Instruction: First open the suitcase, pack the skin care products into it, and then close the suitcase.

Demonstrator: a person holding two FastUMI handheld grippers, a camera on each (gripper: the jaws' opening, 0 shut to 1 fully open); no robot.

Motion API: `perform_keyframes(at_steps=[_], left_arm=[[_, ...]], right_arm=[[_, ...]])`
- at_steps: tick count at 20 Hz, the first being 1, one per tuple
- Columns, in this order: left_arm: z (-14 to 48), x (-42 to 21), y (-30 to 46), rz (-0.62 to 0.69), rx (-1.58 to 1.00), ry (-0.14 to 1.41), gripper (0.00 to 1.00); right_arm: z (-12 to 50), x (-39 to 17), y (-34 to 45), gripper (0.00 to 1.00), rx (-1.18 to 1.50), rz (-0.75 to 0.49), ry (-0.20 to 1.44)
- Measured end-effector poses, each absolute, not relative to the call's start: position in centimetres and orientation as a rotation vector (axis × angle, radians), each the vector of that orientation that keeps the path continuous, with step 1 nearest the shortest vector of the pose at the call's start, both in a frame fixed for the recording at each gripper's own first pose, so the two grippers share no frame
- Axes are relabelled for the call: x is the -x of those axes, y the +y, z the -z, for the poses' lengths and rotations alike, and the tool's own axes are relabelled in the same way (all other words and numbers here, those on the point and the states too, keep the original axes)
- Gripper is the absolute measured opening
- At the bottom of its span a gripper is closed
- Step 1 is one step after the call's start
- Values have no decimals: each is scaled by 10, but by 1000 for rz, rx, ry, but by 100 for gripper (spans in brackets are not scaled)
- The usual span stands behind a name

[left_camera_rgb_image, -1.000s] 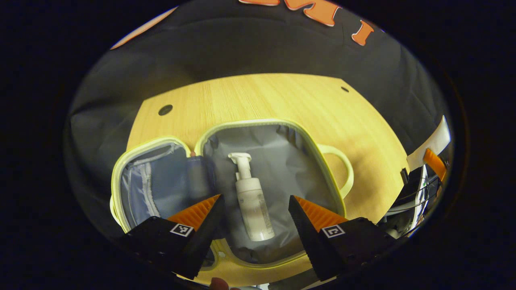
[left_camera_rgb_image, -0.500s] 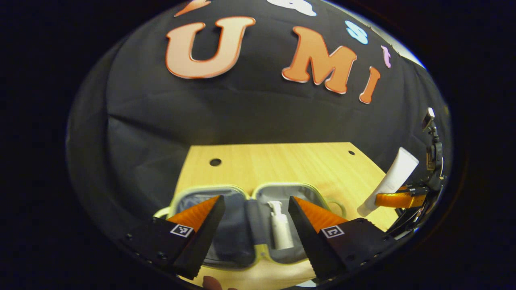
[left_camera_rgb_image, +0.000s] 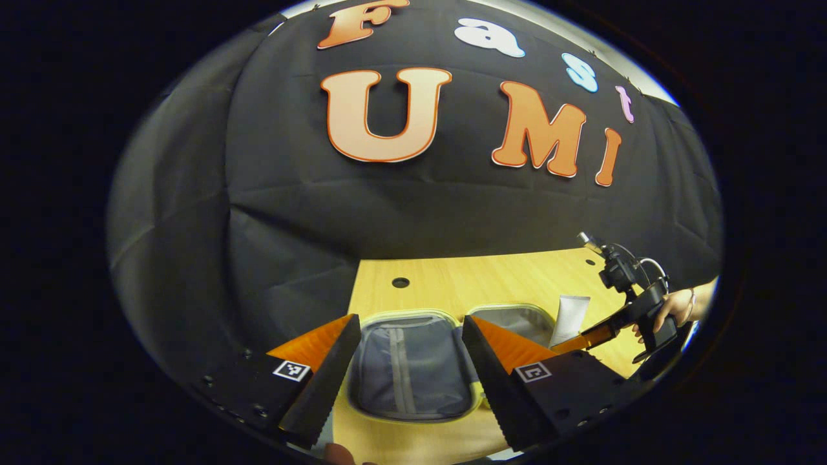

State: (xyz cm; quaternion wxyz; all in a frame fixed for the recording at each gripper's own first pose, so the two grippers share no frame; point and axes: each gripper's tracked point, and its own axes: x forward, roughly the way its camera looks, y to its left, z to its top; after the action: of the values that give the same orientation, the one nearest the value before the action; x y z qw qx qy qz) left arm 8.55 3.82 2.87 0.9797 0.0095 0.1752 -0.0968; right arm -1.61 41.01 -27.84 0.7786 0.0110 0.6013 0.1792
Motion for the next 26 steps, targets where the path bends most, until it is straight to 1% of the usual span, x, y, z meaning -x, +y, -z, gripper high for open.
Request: perform_keyframes(at_steps=[3, 4, 6, 11, 12, 13, 15, 16, 20, 23, 26], left_arm=[[-13, -81, 55, 177, -7, 374, 99], [-9, -79, 59, 173, 3, 386, 99], [2, -78, 68, 160, 19, 413, 99], [12, -79, 77, 132, 38, 445, 99], [11, -77, 77, 134, 37, 445, 99], [10, -77, 76, 136, 36, 444, 99], [10, -77, 77, 136, 32, 441, 99], [12, -79, 76, 135, 30, 441, 99], [13, -77, 87, 106, 38, 437, 99], [19, -84, 115, 58, 71, 434, 99], [31, -98, 149, 26, 167, 432, 99]], right_arm=[[314, 15, 413, 36, -7, -323, 1367], [320, 12, 412, 41, -1, -308, 1372], [327, 7, 410, 31, 1, -282, 1376], [326, -1, 412, 42, -19, -256, 1362], [326, -3, 414, 53, -30, -256, 1353], [323, -6, 417, 49, -39, -256, 1341], [318, -7, 422, 75, -54, -263, 1316], [315, -9, 424, 95, -59, -270, 1299], [285, -11, 437, 96, -95, -330, 1196], [253, -16, 436, 96, -82, -349, 1091], [223, -14, 432, 95, -127, -357, 1047]])
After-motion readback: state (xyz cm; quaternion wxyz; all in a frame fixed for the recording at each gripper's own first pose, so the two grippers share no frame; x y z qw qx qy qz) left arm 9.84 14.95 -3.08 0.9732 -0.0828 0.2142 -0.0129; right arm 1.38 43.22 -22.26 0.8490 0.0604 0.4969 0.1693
